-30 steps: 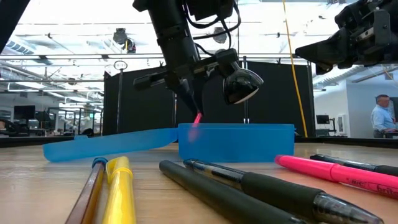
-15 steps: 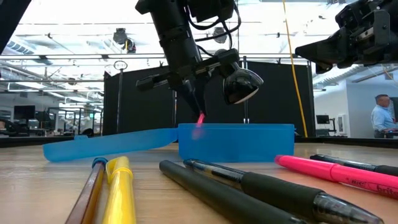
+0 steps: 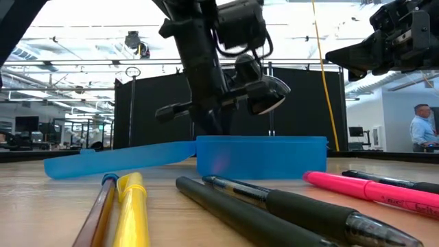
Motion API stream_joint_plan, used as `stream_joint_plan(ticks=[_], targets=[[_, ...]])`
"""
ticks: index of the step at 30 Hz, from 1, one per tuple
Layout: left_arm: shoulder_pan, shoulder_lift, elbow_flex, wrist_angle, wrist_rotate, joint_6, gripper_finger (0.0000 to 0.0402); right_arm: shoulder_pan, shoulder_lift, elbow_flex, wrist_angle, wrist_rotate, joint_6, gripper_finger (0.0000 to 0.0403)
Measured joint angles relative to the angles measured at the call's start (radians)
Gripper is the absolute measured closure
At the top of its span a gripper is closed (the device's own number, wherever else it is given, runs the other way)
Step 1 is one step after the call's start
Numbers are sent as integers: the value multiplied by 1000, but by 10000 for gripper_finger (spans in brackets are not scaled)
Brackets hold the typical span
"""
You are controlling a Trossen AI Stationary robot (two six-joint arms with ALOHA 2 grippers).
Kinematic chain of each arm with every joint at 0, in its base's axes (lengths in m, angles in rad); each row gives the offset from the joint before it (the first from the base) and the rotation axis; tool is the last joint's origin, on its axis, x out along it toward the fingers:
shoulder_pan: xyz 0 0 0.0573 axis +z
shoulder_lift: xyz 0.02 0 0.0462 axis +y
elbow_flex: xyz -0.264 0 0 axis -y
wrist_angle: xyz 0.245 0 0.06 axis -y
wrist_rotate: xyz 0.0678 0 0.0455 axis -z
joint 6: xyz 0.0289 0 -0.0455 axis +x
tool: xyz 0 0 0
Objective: Pick & place school supplies into a supply box
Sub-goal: Put the pink pencil into the blue supply box
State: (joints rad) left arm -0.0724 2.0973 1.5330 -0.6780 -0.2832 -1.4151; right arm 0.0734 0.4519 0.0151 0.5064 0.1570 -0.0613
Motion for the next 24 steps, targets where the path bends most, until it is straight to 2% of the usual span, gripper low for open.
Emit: stream_joint_plan(ticks=[9,19,24], targets=[[12,12,0,12,-24,7,375,0,0,0,-1,0,-3,403],[4,5,0,89,-20,69,286,0,1,0,-5,-2,31,403],[-7,-4,8,102,-28,86,258,0,1,0,-10,-2,38,403]])
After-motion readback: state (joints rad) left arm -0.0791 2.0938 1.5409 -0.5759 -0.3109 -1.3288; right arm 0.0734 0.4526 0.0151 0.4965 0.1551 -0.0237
